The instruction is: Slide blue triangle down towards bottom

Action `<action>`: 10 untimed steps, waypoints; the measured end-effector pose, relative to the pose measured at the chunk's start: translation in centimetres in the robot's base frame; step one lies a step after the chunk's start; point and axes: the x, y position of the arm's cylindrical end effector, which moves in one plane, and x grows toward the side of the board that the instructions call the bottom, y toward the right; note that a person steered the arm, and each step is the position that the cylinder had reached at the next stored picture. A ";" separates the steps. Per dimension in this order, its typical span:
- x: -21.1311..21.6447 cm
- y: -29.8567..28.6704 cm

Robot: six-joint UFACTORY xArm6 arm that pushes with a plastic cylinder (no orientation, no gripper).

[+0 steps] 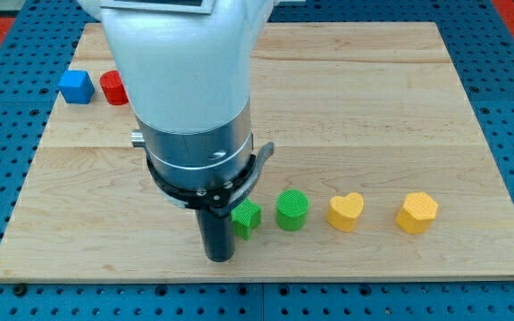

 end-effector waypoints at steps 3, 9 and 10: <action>-1.0 1.3; -16.3 -3.6; -22.6 0.6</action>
